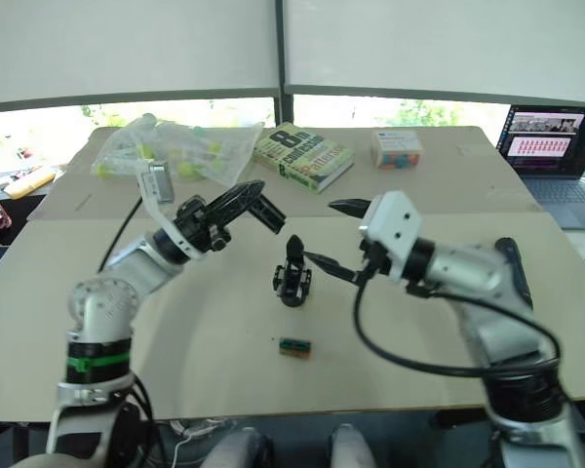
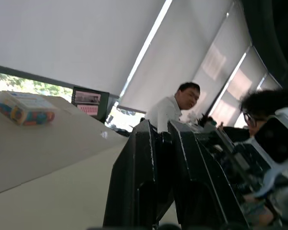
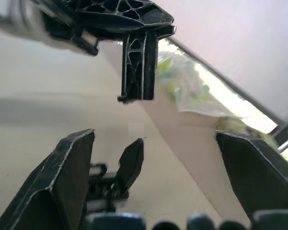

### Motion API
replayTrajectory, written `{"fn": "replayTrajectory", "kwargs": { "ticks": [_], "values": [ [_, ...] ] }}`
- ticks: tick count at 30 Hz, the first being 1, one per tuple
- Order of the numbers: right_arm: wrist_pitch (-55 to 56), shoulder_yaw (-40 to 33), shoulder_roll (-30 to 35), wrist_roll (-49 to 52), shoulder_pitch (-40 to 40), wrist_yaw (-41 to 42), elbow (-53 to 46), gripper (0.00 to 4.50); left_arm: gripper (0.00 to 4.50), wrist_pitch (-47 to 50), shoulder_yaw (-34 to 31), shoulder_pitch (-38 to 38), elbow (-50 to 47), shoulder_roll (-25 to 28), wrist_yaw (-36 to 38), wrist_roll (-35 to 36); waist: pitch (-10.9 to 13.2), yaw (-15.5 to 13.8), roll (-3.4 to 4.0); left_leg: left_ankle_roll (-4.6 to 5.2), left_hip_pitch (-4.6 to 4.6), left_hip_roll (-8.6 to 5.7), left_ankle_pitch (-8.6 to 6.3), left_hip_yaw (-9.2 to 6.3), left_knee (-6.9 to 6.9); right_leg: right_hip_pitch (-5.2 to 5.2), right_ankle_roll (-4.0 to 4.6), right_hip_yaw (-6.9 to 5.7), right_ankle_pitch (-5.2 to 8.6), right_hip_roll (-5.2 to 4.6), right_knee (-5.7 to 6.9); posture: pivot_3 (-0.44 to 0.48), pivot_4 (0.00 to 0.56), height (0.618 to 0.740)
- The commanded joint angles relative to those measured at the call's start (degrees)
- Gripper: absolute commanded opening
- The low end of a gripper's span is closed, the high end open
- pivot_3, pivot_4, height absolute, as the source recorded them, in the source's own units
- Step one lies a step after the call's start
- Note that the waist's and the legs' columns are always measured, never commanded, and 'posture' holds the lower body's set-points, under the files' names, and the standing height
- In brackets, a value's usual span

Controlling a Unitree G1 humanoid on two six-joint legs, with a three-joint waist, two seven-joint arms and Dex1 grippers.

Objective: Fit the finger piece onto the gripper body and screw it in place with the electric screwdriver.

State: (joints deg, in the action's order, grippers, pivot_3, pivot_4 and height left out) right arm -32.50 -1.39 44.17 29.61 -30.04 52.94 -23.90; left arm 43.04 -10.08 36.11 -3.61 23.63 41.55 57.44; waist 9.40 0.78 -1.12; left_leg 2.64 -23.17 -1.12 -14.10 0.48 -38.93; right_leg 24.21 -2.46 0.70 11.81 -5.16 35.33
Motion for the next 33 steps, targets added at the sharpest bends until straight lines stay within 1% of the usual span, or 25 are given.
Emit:
{"fn": "replayTrajectory", "kwargs": {
  "ticks": [1,3,5,8,10,13,15,19,28,29,31,33],
  "values": [
    [-12.74,0.40,4.89,8.92,-3.97,6.60,1.15,4.46,0.00,5.74,0.79,3.17,0.83,4.88,9.47,3.20,0.02,-0.02,-0.03,0.01,-0.01,0.02,0.00,0.00,0.00,0.00,0.01,-0.01,0.01,-0.01,0.00,0.000,0.150,0.740],
    [-18.25,2.18,5.53,12.08,-6.77,8.01,2.38,4.46,0.00,8.08,3.49,3.57,-0.10,7.87,14.77,2.54,0.02,0.01,-0.04,0.01,-0.04,0.02,-0.01,-0.01,0.00,0.03,0.00,-0.01,0.01,-0.02,-0.02,0.000,0.150,0.740],
    [-23.59,3.72,3.40,15.32,-10.08,7.51,3.33,4.46,0.00,8.98,6.48,3.88,-0.71,9.86,18.79,0.70,0.02,0.07,-0.04,0.03,-0.04,0.00,-0.02,0.02,0.00,0.02,0.00,0.03,0.01,-0.04,-0.03,0.000,0.150,0.740],
    [-29.02,5.60,-1.27,17.54,-13.19,4.20,4.28,4.46,0.00,7.56,10.61,3.91,-1.59,10.93,23.28,-2.62,0.03,-0.01,-0.05,0.02,-0.05,0.02,-0.01,0.02,-0.01,0.03,0.01,0.03,0.00,-0.04,-0.01,0.000,0.150,0.740],
    [-32.75,5.55,-3.90,19.71,-14.21,2.46,4.84,4.46,0.00,7.04,12.40,3.88,-1.94,10.99,25.19,-4.12,0.03,-0.10,-0.05,0.02,-0.08,0.03,-0.01,0.01,-0.01,0.05,0.01,0.03,0.00,-0.05,0.00,0.000,0.150,0.740],
    [-38.18,5.85,-7.19,22.56,-15.46,-0.15,5.09,4.46,0.00,7.77,11.75,4.38,-1.49,8.40,23.66,-3.59,0.03,-0.49,-0.05,0.02,-0.19,0.01,-0.01,-0.01,-0.03,0.13,0.00,0.02,0.00,-0.12,0.00,0.000,0.150,0.740],
    [-39.58,6.91,-7.89,22.70,-15.83,-0.87,4.42,4.46,0.00,7.13,12.28,3.70,-2.33,7.98,23.96,-4.63,0.03,-0.61,-0.05,0.03,-0.21,-0.02,-0.02,-0.02,-0.05,0.13,0.00,0.02,0.00,-0.16,-0.01,0.000,0.150,0.740],
    [-43.99,6.31,-9.30,25.38,-16.70,-2.41,4.49,4.46,0.00,7.52,12.11,2.67,-3.21,7.43,23.94,-5.03,0.03,-0.60,-0.05,0.03,-0.21,-0.01,-0.02,-0.02,-0.05,0.13,0.00,0.02,0.00,-0.16,-0.01,0.000,0.150,0.740],
    [-43.97,5.96,-9.98,25.65,-15.31,-4.93,3.99,4.46,0.00,7.94,11.42,0.77,-5.60,5.89,22.38,-4.74,0.03,-0.48,-0.05,0.03,-0.20,0.00,-0.02,-0.02,-0.05,0.15,0.00,0.02,0.00,-0.14,0.04,0.000,0.150,0.740],
    [-43.83,5.83,-10.17,25.69,-15.28,-5.22,4.04,3.95,0.00,7.96,11.41,0.71,-5.73,5.80,22.27,-4.78,0.03,-0.47,-0.05,0.02,-0.20,0.00,-0.02,-0.02,-0.05,0.15,0.00,0.02,-0.01,-0.14,0.05,0.000,0.150,0.740],
    [-43.44,5.68,-10.42,25.60,-15.25,-5.54,4.10,3.34,0.00,7.91,11.46,0.59,-5.75,5.74,22.23,-4.90,0.03,-0.47,-0.05,0.02,-0.19,0.00,-0.02,-0.02,-0.06,0.15,0.00,0.02,0.00,-0.14,0.07,0.000,0.150,0.740],
    [-43.18,5.59,-10.49,25.58,-15.17,-5.66,4.18,2.62,0.00,7.69,11.58,0.44,-5.61,5.68,22.33,-5.17,0.03,-0.45,-0.05,0.02,-0.19,-0.01,-0.02,-0.02,-0.06,0.15,0.00,0.02,-0.01,-0.14,0.07,0.000,0.150,0.740]
  ]
}}
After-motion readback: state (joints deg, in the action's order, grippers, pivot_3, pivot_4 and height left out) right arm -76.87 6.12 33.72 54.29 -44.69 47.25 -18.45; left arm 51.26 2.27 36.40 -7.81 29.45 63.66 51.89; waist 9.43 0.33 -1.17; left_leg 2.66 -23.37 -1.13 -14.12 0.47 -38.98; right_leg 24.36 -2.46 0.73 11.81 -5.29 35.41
